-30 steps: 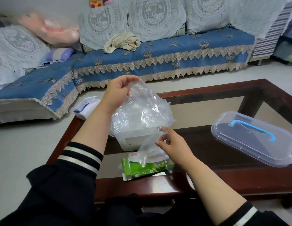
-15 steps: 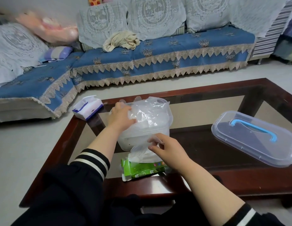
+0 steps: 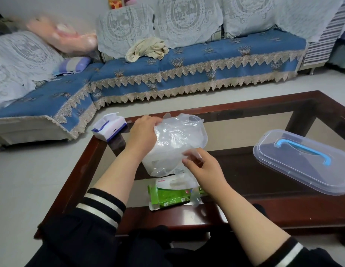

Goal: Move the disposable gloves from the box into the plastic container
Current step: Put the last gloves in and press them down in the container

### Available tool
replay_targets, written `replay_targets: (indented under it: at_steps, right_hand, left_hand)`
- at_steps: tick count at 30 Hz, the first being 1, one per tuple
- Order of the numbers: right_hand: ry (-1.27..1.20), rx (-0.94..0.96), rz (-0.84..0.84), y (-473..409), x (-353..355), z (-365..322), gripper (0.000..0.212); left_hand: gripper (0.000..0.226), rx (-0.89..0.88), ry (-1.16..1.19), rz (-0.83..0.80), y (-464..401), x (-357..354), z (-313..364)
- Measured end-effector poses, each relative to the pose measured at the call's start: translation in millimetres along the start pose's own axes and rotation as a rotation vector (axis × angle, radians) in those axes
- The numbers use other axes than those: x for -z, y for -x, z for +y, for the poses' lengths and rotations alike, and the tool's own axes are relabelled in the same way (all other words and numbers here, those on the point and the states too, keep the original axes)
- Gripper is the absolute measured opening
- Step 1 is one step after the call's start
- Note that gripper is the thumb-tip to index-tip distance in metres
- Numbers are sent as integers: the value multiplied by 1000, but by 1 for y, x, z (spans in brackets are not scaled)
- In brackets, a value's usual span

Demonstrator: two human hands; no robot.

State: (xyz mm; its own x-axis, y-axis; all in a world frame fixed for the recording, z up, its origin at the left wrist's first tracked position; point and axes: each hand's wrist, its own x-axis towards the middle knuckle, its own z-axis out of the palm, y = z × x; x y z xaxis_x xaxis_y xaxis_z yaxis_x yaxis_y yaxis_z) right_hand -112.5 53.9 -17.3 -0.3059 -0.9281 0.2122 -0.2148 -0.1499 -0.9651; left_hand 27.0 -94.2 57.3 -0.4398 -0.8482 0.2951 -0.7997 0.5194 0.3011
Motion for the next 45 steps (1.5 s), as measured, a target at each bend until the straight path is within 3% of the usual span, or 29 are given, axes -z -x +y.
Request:
replay_targets:
  at_steps: [2, 6, 8, 16, 19, 25, 30, 36, 40, 43, 45]
  right_hand:
    - [-81, -16, 21, -1, 0, -1, 20]
    - [-220, -30, 39, -3, 1, -4, 29]
    - [-249, -31, 30, -3, 2, -6, 31]
    - [-349, 3, 59, -5, 8, -6, 34]
    - [-374, -5, 118, -8, 12, -7, 39]
    - [-328, -62, 300, -16, 25, -2, 43]
    - [-241, -46, 514, -21, 35, 7, 34]
    - [-113, -21, 426, -18, 23, 5, 35]
    - [70, -1, 314, -13, 14, 1, 26]
    - [172, 73, 265, -13, 10, -12, 20]
    - [282, 111, 191, -23, 6, -29, 17]
  left_hand:
    - [28, -83, 126, 40, 10, 16, 20]
    - [40, -108, 285, -470, 27, 29, 54]
    - [50, -100, 318, -607, 28, 24, 57]
    - [39, -60, 688, -694, 16, 23, 42]
    - [29, -56, 614, -627, 13, 28, 43]
    - [47, 65, 638, -219, -26, 34, 26]
    - [35, 158, 541, 5, -51, 11, -5]
    - [14, 143, 60, 66, -37, -30, -32]
    - [17, 16, -318, 107, -27, -34, -40]
    - [24, -67, -372, 268, -22, -19, -39]
    - [33, -66, -285, 241, -19, -5, -34]
